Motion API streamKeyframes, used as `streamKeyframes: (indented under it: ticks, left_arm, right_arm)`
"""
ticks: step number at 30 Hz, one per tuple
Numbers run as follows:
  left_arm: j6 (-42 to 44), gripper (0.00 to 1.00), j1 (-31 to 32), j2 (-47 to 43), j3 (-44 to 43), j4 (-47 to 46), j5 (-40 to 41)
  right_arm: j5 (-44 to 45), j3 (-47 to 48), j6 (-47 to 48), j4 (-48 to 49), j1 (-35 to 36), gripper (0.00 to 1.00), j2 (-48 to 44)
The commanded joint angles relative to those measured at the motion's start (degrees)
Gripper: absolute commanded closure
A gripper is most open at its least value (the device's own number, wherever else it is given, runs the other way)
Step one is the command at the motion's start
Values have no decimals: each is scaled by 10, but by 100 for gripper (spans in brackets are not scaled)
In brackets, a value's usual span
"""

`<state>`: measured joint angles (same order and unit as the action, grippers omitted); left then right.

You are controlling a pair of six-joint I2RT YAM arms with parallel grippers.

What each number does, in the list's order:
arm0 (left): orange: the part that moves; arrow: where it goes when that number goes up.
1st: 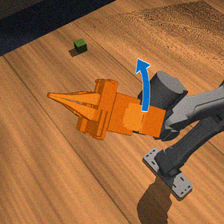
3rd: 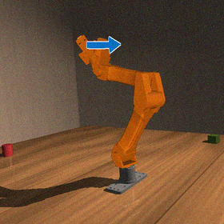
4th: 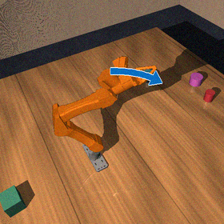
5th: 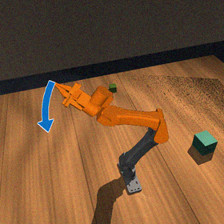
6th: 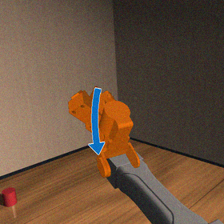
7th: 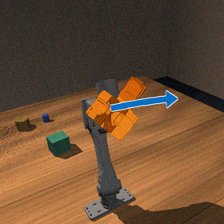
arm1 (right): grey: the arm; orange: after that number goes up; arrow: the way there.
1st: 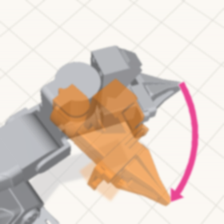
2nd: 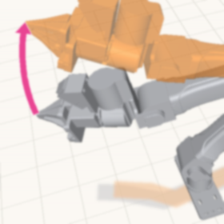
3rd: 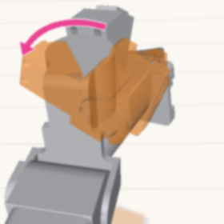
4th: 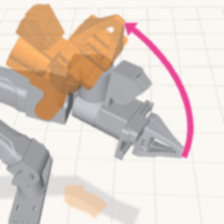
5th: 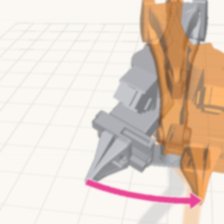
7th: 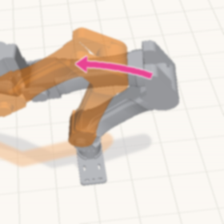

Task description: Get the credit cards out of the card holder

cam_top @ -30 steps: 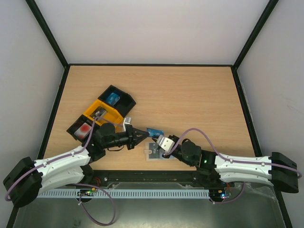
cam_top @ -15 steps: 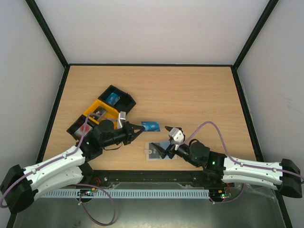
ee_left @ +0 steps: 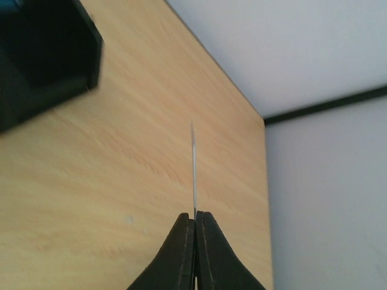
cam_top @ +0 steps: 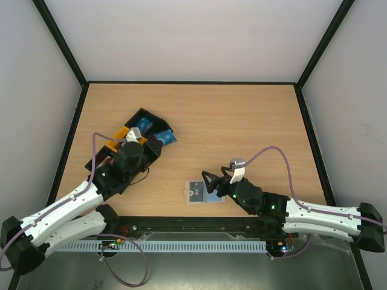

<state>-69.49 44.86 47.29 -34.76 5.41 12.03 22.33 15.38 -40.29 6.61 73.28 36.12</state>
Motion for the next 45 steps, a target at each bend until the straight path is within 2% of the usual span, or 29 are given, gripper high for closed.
streamKeyframes:
  ticks: [1, 7, 13, 16, 27, 39, 45]
  left_arm:
    - [66, 97, -41, 16, -44, 59, 115]
    - [111, 97, -173, 75, -89, 80, 47]
    - [118, 97, -271, 156, -92, 8, -32]
    - [102, 97, -301, 216, -95, -26, -65]
    - [93, 97, -322, 339, -121, -129, -50]
    - [111, 97, -324, 418, -147, -168, -31]
    - [114, 97, -324, 433, -153, -169, 4]
  right_arm:
    - [36, -1, -86, -20, 3, 2, 0]
    - [35, 10, -99, -37, 3, 2, 14]
    - [26, 27, -84, -62, 3, 2, 9]
    - [19, 25, -82, -53, 4, 2, 6]
    - [19, 32, -94, -64, 3, 2, 15]
    - [24, 29, -107, -65, 3, 2, 15]
    - [26, 29, -109, -72, 4, 2, 10]
